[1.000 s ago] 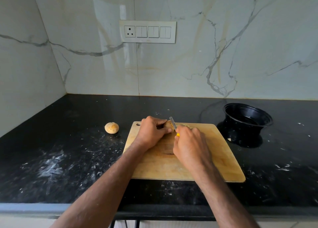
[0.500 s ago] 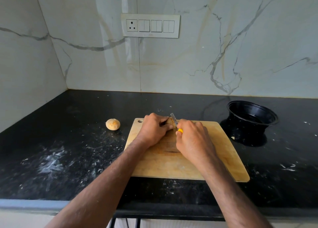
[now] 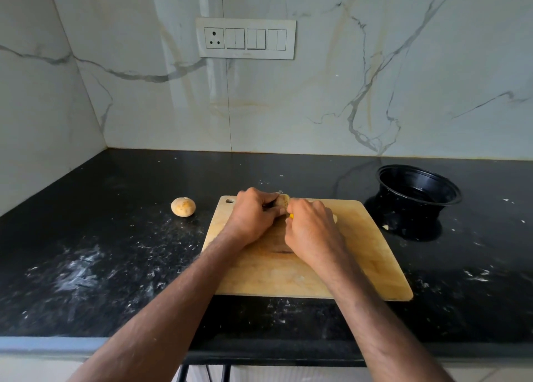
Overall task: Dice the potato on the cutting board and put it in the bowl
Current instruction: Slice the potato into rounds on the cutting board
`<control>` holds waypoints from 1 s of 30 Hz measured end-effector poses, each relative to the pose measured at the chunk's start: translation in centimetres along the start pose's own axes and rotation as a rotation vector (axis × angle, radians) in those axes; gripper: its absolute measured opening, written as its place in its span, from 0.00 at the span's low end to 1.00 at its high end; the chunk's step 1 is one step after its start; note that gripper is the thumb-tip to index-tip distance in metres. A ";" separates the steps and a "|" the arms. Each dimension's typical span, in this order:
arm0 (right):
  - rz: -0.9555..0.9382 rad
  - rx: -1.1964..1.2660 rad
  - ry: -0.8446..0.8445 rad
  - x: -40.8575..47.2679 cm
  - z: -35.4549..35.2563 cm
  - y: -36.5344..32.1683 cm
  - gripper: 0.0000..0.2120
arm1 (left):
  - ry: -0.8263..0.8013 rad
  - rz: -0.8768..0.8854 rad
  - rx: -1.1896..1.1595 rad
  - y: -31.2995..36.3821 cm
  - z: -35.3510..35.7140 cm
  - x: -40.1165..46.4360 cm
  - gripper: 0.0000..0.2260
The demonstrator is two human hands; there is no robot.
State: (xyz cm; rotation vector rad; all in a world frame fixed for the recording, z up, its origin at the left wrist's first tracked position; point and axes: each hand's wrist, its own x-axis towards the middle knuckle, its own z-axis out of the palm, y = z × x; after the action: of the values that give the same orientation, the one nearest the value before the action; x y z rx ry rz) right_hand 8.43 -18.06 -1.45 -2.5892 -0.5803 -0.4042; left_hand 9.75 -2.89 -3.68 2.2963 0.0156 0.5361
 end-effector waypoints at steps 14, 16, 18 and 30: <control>0.017 0.042 -0.056 -0.2 0.7 0.8 0.12 | 0.006 -0.037 -0.001 0.0 0.1 0.0 0.11; 0.017 0.033 -0.060 -0.7 0.8 0.9 0.12 | -0.006 -0.034 -0.003 -0.1 0.1 0.0 0.08; -0.005 0.016 -0.047 -1.0 0.6 0.8 0.12 | 0.001 -0.024 -0.006 -0.2 0.1 0.1 0.08; -0.016 0.029 -0.007 -2.0 -0.6 2.4 0.06 | 0.016 -0.009 -0.041 -0.7 -0.2 0.2 0.11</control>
State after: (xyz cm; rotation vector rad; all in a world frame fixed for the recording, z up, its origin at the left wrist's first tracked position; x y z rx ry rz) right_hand 7.65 -20.95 -2.52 -2.5609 -0.6055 -0.3898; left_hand 9.96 -2.28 -3.96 2.2508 0.0221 0.5453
